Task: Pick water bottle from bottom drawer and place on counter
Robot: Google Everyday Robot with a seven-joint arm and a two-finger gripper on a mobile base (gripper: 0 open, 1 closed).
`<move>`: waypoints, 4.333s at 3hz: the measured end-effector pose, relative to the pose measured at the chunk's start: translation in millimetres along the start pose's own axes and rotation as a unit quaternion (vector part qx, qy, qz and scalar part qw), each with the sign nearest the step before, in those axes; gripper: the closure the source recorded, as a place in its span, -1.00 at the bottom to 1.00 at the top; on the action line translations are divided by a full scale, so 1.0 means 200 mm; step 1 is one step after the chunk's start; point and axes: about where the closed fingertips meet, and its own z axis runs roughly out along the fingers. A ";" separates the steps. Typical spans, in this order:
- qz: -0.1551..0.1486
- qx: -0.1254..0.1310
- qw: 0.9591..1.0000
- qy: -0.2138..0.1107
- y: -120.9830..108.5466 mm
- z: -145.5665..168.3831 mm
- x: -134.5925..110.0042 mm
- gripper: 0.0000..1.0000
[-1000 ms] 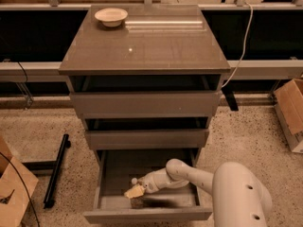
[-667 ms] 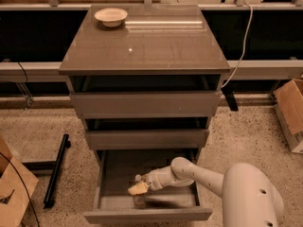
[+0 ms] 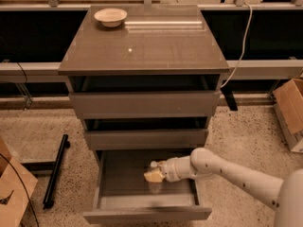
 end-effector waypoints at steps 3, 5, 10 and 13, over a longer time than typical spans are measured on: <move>0.001 0.090 0.993 0.071 0.39 -0.92 -0.65 1.00; -0.040 0.105 0.991 0.066 0.47 -1.13 -0.92 1.00; -0.190 0.039 0.981 -0.021 0.76 -1.73 -1.88 1.00; -0.255 0.109 0.957 -0.080 0.54 -1.84 -2.33 1.00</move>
Offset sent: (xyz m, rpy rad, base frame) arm 0.0274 -0.1229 0.4415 -0.4056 -0.3024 -0.1198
